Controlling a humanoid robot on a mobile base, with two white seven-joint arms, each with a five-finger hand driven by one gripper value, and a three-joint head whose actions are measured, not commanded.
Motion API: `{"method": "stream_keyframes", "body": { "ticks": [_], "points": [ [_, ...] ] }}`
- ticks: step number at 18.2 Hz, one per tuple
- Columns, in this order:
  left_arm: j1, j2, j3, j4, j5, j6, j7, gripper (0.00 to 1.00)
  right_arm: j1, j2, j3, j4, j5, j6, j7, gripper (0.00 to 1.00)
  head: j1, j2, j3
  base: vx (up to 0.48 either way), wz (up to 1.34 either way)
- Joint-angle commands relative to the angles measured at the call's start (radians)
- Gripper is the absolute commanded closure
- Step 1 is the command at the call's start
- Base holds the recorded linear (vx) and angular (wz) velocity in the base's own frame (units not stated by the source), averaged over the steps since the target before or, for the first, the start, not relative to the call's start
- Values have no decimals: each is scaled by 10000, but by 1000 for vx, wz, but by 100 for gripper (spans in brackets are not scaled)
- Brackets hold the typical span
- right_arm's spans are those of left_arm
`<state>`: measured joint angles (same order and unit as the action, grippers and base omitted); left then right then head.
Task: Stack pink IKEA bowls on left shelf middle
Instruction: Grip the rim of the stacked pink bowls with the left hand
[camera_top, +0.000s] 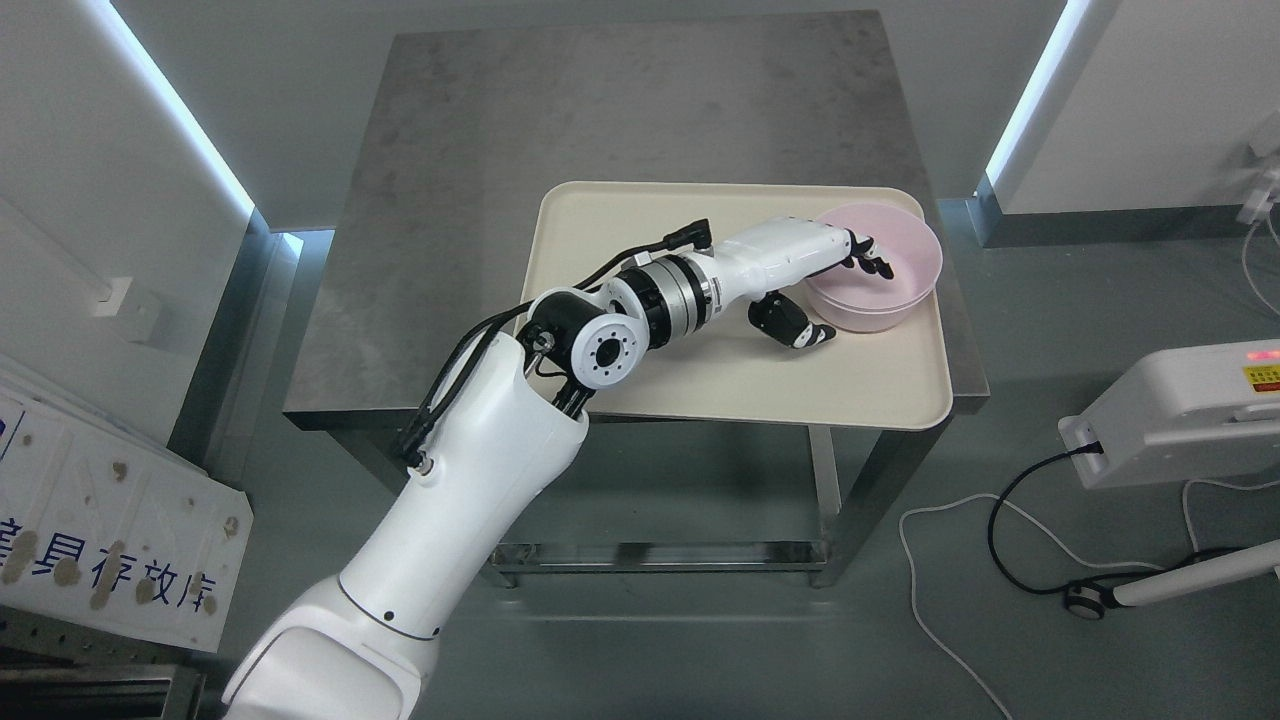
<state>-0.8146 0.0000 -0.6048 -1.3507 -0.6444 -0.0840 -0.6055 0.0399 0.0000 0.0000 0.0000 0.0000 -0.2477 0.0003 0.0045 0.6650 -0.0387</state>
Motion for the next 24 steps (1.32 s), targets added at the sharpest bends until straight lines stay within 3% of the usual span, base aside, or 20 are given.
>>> {"method": "stream_keyframes", "body": {
  "ticks": [1, 6, 13, 16, 20, 24],
  "points": [
    [-30, 174, -180, -130, -705, -95, -35, 62, 0, -175, -46, -175, -15, 7, -3, 0, 0, 0, 0, 0, 0],
    [-30, 174, 492, 69, -659, -1212, 27, 99, 0, -175, -46, -175, -15, 7, -3, 0, 0, 0, 0, 0, 0],
    [46, 174, 2272, 54, -460, -2594, 349, 100, 0, -175, -46, -175, -15, 7, -3, 0, 0, 0, 0, 0, 0],
    [215, 174, 3391, -160, 778, -3529, 273, 99, 0, -175, -46, -175, -15, 7, -3, 0, 0, 0, 0, -1, -12],
    [1454, 174, 5215, -1400, 1443, -4662, -874, 100, 0, -175, -46, -175, -15, 7, -3, 0, 0, 0, 0, -17, -18],
    [2361, 174, 6507, -1985, 1887, -6076, -1108, 100, 0, -175, -46, -175, -15, 7, -3, 0, 0, 0, 0, -53, -82]
  ]
}}
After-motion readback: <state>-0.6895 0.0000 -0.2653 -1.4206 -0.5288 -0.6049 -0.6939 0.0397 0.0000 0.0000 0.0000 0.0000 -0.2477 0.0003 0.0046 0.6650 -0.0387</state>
